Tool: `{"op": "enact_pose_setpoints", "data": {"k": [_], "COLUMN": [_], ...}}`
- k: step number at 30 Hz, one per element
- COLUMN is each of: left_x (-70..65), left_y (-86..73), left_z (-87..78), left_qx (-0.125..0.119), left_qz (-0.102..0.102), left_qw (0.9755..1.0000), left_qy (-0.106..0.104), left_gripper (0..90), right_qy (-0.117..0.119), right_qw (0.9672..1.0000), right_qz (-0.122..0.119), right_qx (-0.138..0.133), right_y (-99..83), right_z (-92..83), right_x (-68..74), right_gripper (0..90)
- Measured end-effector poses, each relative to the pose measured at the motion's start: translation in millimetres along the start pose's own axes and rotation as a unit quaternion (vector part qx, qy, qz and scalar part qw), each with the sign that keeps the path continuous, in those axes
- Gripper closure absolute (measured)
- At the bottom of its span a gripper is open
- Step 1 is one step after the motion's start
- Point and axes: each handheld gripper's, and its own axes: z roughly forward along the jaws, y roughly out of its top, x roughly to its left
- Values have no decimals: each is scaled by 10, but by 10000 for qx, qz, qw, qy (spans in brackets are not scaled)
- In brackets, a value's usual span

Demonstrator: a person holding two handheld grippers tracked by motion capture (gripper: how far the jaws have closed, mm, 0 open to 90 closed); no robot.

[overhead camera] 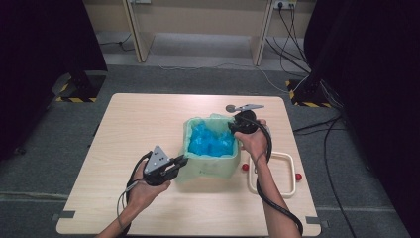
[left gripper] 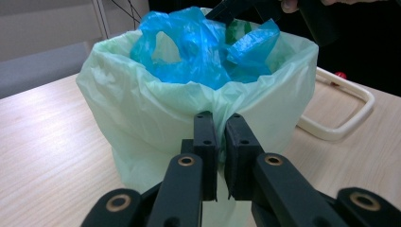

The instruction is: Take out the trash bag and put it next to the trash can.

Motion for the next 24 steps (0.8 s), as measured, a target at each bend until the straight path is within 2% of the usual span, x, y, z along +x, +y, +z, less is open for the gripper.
{"op": "enact_pose_setpoints", "data": {"k": [9,14,24], "left_x": [15,47,62], "left_y": [86,149,315], "left_z": [-45,-86,-231], "left_qx": [-148,-287,-510], "left_qz": [31,-77,-51], "left_qw": [9999,9996,9987], "left_qy": [1,-30,-28], "left_gripper": [886,891,892], "right_qy": [-112,-18,414], "right_qw": [9995,9990,9945], "right_qz": [-38,-48,384], "right_qx": [-305,-444,-878], "right_y": [66,130,226], "right_z": [-142,-217,-351], "right_x": [-23,2,-21], "right_gripper": [891,895,898]}}
